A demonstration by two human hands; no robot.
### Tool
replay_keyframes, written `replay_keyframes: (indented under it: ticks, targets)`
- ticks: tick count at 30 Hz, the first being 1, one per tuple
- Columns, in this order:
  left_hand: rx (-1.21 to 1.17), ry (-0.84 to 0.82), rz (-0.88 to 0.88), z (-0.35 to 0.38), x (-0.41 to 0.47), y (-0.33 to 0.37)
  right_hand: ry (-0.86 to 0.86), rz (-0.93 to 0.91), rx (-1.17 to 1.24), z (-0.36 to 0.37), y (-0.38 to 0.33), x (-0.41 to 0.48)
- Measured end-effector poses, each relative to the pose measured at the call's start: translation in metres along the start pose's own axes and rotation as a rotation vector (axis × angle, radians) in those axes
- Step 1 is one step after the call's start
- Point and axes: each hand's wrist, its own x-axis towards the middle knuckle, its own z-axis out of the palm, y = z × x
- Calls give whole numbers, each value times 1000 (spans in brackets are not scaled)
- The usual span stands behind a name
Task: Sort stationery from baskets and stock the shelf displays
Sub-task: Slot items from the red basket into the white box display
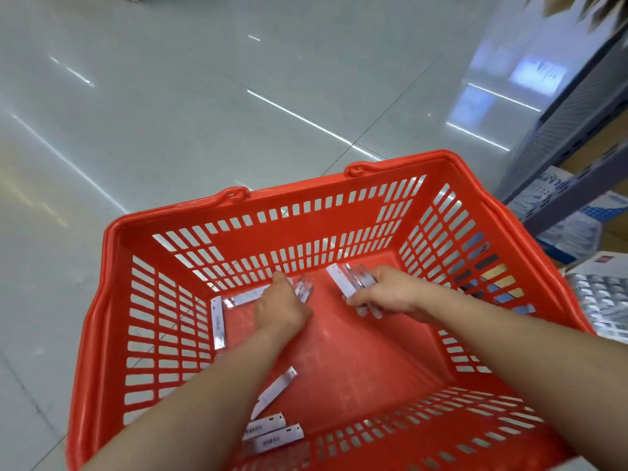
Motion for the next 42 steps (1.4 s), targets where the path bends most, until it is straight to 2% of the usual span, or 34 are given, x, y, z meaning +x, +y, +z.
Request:
replay_keyframes:
  ticks: [3, 6, 10, 14, 20, 25, 28, 31, 36, 42]
  targets:
    - [-136, -86, -83, -9, -1, 9, -44, -23, 82, -8, -9, -17]
    - [-544, -215, -161, -30, -13, 27, -68, -57, 92, -13, -16, -33]
    - [-982, -395, -117, -65, -40, 63, -137, -74, 203, -19, -25, -57]
    - [-1186, -453, -58, -87, -59, 89, -150, -85, 357, -32, -34, -87]
    - [-1129, -486, 157, -100, -82, 128, -203, -106, 482, -51, -34, -127]
    - [-1073, -373, 277, -103, -100, 172, -125, -194, 575, -71, -23, -155]
    - [-1163, -337, 298, -105, -109, 195, -16, -279, 505, -76, -8, -166]
    - [-1273, -347, 312, -106, -122, 222, 15, -357, 488, -75, 9, -178]
    - [-1292, -474, 328, -101, -146, 273, 104, -409, 635, -92, 32, -210]
    - [-1068, -631, 405, -94, -174, 342, 107, -427, 739, -137, 91, -252]
